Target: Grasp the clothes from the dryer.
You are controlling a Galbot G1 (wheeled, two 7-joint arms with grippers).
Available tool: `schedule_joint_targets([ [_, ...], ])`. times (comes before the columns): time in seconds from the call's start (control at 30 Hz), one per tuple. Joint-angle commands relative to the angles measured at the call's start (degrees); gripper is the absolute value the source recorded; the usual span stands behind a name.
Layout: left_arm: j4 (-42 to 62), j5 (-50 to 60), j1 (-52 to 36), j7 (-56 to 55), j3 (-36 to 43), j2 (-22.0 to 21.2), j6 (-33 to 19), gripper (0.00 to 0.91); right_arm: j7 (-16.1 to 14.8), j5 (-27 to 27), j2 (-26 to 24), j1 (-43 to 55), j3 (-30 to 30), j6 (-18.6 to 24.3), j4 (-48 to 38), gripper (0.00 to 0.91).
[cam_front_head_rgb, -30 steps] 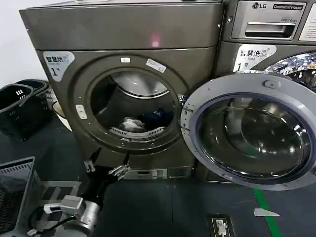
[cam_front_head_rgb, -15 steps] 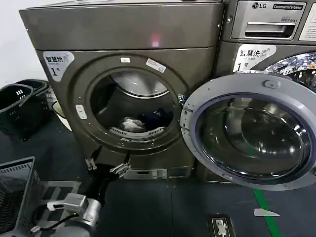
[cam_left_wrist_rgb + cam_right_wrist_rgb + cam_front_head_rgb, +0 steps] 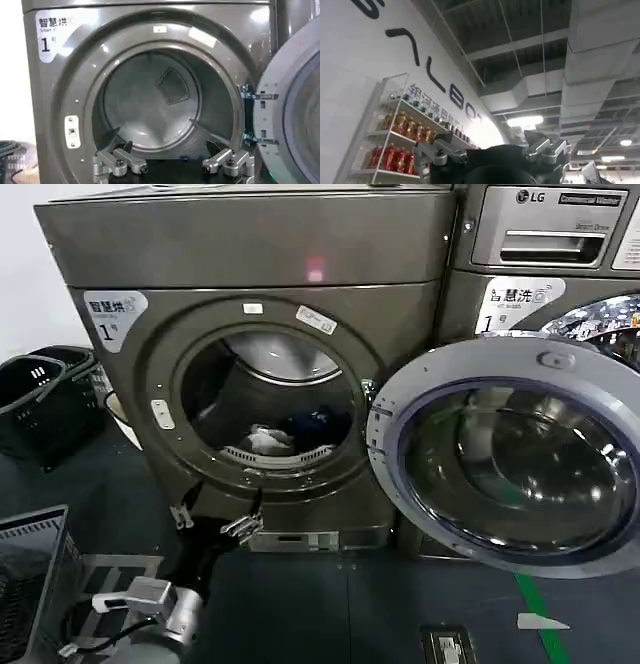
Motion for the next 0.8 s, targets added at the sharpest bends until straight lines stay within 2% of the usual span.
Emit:
schedule_joint_targets([
  [0.03, 0.3, 0.0, -0.2, 0.1, 0.0, 0.0, 0.1, 0.907, -0.1, 0.0, 0.0, 0.1, 0.0, 0.2, -0.1, 0.907],
  [0.5, 0.0, -0.3, -0.2, 0.0, -0.3, 0.5, -0.1, 0.907, 0.1, -0.1, 0.4, 0.4, -0.5, 0.4, 0.8, 0.907],
  [0.63, 1.5, -1.4, -1.5, -0.7, 0.6, 0.8, -1.9, 0.907, 0.4, 0.0, 0.6, 0.0, -0.2, 0.2, 1.1, 0.907],
  [0.8, 8.4, -2.5, -9.8, -1.2, 2.0, 1.4, -2.4, 0.907, 0.2, 0.2, -0.1, -0.8, 0.7, 0.1, 1.1, 0.907],
])
